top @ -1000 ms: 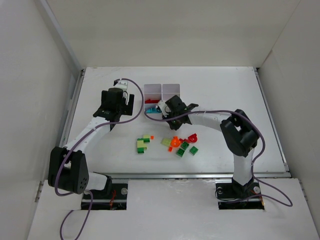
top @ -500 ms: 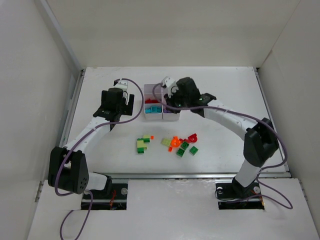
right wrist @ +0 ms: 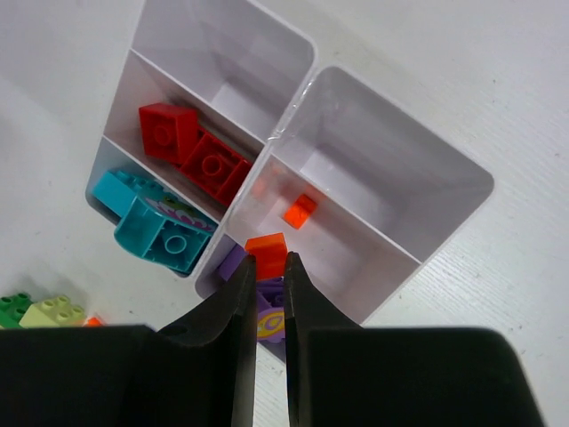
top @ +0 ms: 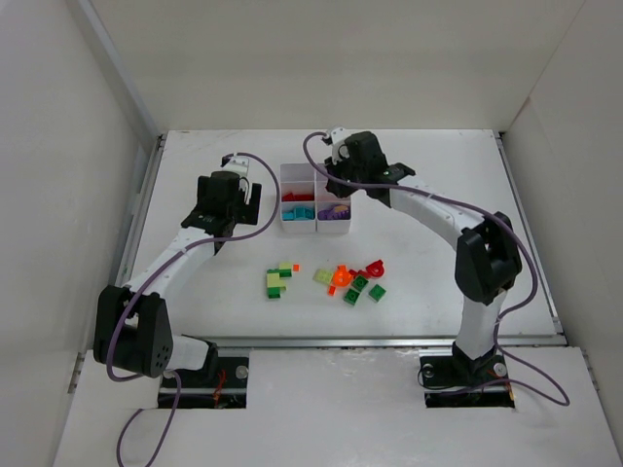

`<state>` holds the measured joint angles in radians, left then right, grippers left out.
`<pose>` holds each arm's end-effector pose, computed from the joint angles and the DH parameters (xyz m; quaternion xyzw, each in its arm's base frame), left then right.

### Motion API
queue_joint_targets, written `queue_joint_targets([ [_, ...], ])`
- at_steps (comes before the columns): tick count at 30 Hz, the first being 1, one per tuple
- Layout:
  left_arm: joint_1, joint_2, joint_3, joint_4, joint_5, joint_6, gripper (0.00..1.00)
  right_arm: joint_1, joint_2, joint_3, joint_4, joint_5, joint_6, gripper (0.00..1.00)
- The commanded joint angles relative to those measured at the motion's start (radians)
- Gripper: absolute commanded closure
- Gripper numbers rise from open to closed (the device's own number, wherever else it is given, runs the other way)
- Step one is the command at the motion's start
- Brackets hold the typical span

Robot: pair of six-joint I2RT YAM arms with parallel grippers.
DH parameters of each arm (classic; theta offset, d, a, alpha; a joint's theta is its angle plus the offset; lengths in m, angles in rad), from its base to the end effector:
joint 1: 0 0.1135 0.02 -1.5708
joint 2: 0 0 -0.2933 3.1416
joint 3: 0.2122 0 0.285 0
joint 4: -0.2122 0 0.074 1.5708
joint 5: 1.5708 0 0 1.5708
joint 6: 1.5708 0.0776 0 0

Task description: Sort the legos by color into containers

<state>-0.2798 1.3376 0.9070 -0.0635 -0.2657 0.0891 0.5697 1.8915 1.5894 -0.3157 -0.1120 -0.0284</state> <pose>0.3531 -0.0803 0.2665 0.0893 0.8490 0.0648 0.5167 0.4328 0.2875 0.2787 -0.2859 0.8403 0.1704 0.4280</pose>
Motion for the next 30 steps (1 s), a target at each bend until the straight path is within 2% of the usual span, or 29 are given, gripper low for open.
queue_joint_targets([
  [1,-0.001,-0.035,-0.016,0.027,-0.010,-0.006,0.00,-0.014,-0.002,0.035,0.026,0.006,0.035,0.93],
  [4,-0.001,-0.035,-0.016,0.027,-0.010,-0.006,0.00,-0.014,0.008,0.046,0.001,-0.005,0.035,0.81],
  [5,-0.001,-0.035,-0.016,0.027,-0.010,-0.006,0.00,-0.014,0.017,0.046,-0.011,-0.005,0.035,0.74],
  [6,-0.001,-0.035,-0.016,0.027,-0.010,-0.006,0.00,-0.014,0.017,0.046,-0.011,-0.014,0.022,0.60],
  [9,-0.001,-0.035,-0.016,0.027,-0.010,-0.006,0.00,-0.014,0.017,0.046,-0.020,-0.014,0.013,0.43],
  [10,-0.001,-0.035,-0.016,0.027,-0.010,-0.006,0.00,-0.014,0.006,0.037,-0.020,-0.014,0.013,0.41],
  [16,-0.001,-0.035,-0.016,0.027,-0.010,-0.006,0.00,-0.005,-0.069,-0.012,0.026,-0.023,0.001,0.40],
  [20,-0.001,-0.044,-0.025,0.027,-0.010,-0.006,0.00,0.068,-0.133,-0.084,0.024,-0.031,-0.146,0.40],
  [22,-0.001,-0.044,-0.025,0.027,-0.020,-0.006,0.00,0.125,-0.143,-0.121,0.001,-0.067,-0.215,0.43],
  [26,-0.001,-0.054,-0.034,0.036,-0.020,-0.006,0.00,0.185,-0.097,-0.172,-0.124,-0.123,-0.317,0.46],
  [30,-0.001,-0.063,-0.043,0.036,-0.020,0.003,0.00,0.219,-0.010,-0.172,-0.135,-0.186,-0.347,0.47],
])
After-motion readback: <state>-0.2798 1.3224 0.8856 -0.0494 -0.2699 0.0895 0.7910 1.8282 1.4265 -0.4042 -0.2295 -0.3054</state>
